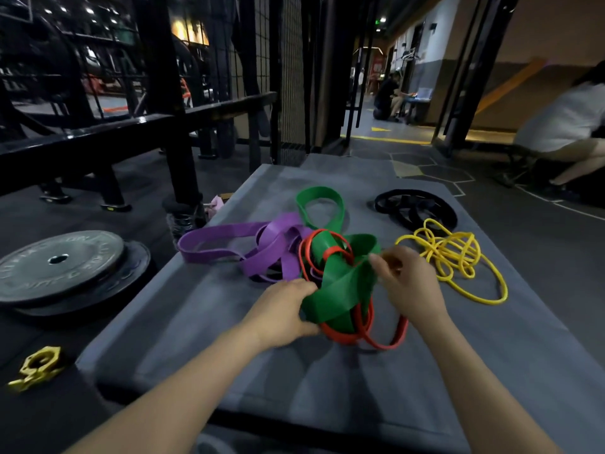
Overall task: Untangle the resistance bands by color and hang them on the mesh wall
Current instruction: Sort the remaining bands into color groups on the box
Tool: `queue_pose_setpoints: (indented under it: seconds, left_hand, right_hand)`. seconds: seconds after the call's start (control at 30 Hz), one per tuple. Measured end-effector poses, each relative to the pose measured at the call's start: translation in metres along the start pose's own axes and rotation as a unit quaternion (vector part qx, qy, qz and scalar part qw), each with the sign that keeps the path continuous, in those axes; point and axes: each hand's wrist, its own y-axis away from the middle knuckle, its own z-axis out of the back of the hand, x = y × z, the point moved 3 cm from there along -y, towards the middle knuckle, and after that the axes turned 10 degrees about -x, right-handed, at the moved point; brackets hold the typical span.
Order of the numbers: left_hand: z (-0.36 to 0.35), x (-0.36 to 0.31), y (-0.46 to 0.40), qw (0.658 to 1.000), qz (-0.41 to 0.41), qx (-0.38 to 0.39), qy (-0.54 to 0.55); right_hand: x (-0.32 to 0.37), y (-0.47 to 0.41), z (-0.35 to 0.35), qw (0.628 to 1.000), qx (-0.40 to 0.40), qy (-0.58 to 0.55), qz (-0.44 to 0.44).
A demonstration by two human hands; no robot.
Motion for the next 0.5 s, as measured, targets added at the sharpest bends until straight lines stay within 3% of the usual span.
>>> queue_pose_setpoints:
  seconds: [0.1,0.17,0.23,0.27,0.33,0.43,0.5]
  left_hand:
    - [0.001,0.002,0.004,0.999,-0.001,0.005,-0.039]
    - [0.005,0.004,0.006,1.000,0.019,-0.018,0.001]
    - [0.010,0.006,0.005,0.989,0.083,-0.045,0.117]
    - [0.014,0.008,0.004,0.966,0.128,-0.068,0.214]
    - [0.023,0.012,0.001,0.878,0.202,-0.156,0.404]
    - [0.030,0.024,-0.002,0.685,0.328,-0.264,0.594]
    - [0.027,0.035,0.001,0.566,0.417,-0.295,0.647]
  right_hand:
    - [-0.020,-0.004,-0.017,0.994,0.022,0.025,-0.105]
    - [-0.020,0.000,-0.029,0.983,0.067,-0.043,-0.166]
    - [-0.010,0.001,-0.032,0.973,0.068,-0.126,-0.178]
    - [-0.003,0.001,-0.031,0.974,0.063,-0.145,-0.162]
    - [0.007,0.000,-0.031,0.976,0.067,-0.160,-0.132]
    - [0.013,0.005,-0.032,0.984,0.076,-0.108,-0.117]
    - [0.013,0.008,-0.033,0.992,0.078,-0.029,-0.091]
